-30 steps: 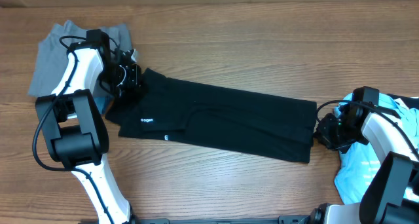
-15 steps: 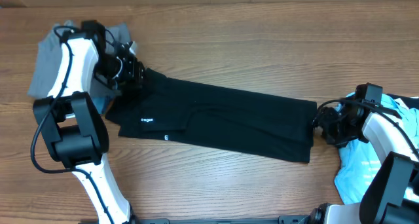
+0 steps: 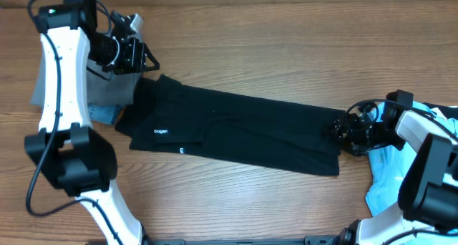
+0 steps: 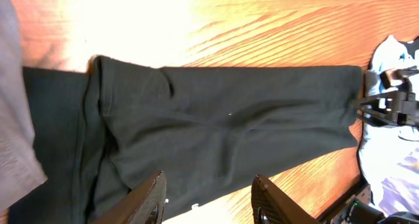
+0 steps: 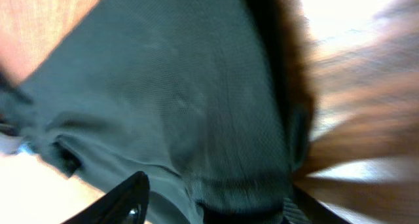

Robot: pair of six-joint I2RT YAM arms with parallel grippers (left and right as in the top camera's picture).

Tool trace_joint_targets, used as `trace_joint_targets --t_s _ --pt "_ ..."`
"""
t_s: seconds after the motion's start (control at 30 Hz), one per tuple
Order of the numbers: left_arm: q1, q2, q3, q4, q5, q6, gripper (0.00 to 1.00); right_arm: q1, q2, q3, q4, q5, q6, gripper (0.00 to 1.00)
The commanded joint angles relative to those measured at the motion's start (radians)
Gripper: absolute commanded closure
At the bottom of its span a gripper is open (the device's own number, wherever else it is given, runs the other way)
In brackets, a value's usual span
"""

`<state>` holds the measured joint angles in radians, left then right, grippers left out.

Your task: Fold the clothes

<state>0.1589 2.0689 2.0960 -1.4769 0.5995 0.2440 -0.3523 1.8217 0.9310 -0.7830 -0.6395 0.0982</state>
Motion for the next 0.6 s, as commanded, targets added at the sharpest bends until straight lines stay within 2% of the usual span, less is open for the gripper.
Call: trace_joint_targets --t_s 0.0,0.07,0.1,0.2,0.27,0.4,0.57 --pt "-0.003 -0.108 0.031 -0.003 0.018 0.05 0.53 0.014 0.143 -0.061 0.029 0.079 -0.071 0.43" --pt "-0.003 -0.131 0.031 -0.003 0.018 0.056 0.52 0.014 0.144 -0.068 0.029 0.068 -0.074 0.48" --pt "-0.003 -0.138 0.031 -0.003 0.018 0.056 0.52 0.014 0.144 -0.072 0.029 0.069 -0.074 0.53" --pt "-0.003 -0.145 0.031 -0.004 0.018 0.056 0.51 0.014 0.143 -0.074 0.021 0.074 -0.073 0.76" --pt "-0.003 -0.145 0.031 -0.004 0.018 0.056 0.51 0.002 0.136 -0.059 0.006 0.11 -0.066 0.87" --pt "-0.003 -0.145 0.031 -0.005 0.018 0.056 0.51 -0.026 0.089 -0.019 -0.039 0.214 0.001 0.94" --pt "-0.003 -0.145 0.031 -0.006 0.018 0.056 0.51 -0.042 -0.015 0.043 -0.08 0.302 0.073 0.96"
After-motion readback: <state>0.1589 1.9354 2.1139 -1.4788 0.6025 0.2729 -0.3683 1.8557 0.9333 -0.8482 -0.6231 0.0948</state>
